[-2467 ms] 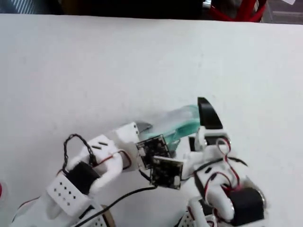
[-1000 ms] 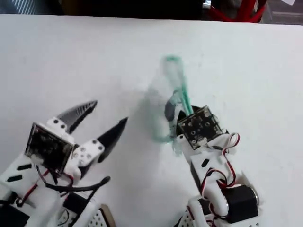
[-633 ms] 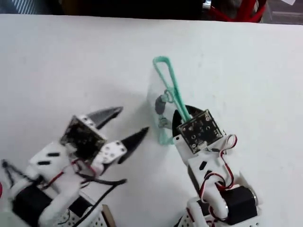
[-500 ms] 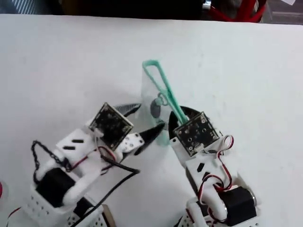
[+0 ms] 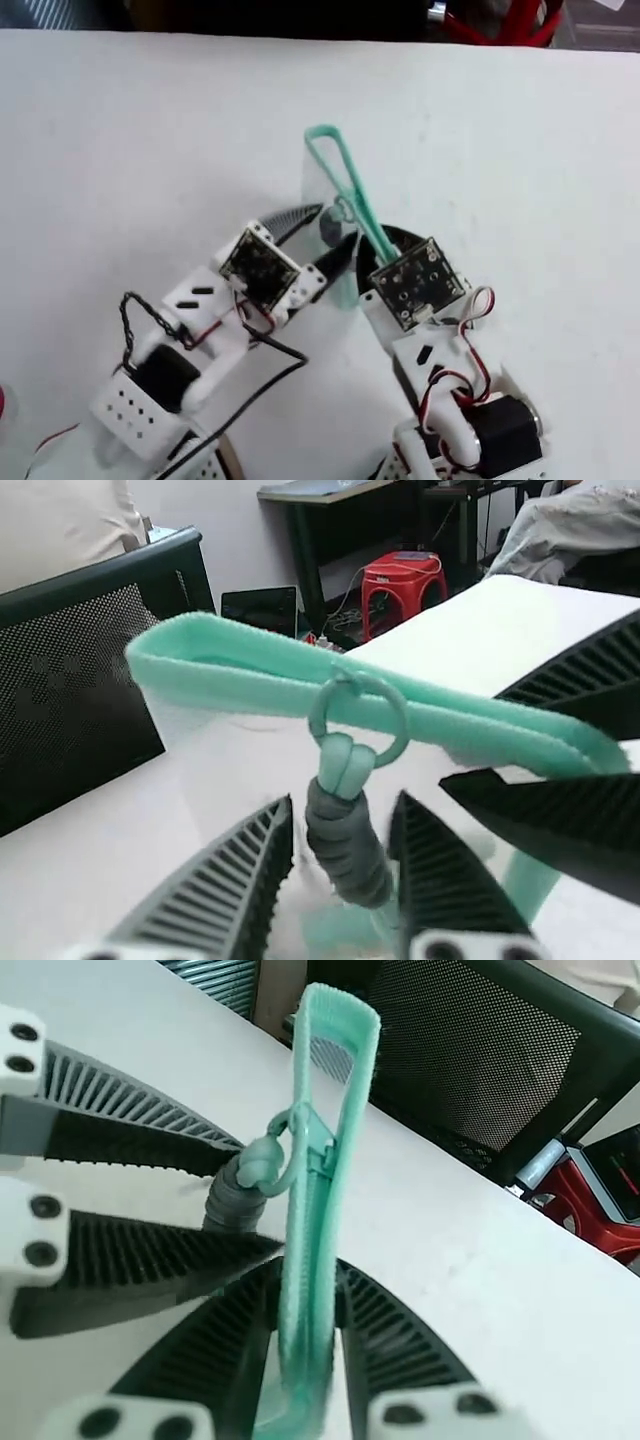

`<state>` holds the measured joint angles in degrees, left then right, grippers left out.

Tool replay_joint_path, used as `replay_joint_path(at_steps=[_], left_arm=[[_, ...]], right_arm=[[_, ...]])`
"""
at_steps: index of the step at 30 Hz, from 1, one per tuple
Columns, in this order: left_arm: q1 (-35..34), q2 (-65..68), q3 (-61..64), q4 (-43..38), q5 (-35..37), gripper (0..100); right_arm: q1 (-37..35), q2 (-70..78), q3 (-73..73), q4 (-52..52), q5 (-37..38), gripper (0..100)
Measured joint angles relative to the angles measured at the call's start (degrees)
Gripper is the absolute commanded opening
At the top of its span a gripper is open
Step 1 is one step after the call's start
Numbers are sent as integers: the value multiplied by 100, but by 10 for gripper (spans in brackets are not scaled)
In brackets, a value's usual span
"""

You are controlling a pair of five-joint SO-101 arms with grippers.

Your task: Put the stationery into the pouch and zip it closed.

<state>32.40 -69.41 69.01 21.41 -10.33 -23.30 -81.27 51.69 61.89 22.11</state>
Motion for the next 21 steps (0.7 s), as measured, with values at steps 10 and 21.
replay_joint_path(at_steps=[10,21], left_arm=[[-26,0,-35,0,0,23],[-79,44,-2251,1934,-747,22]], right_arm=[[-53,0,9,0,0,18],[-62,-9,290,-44,-35,18]])
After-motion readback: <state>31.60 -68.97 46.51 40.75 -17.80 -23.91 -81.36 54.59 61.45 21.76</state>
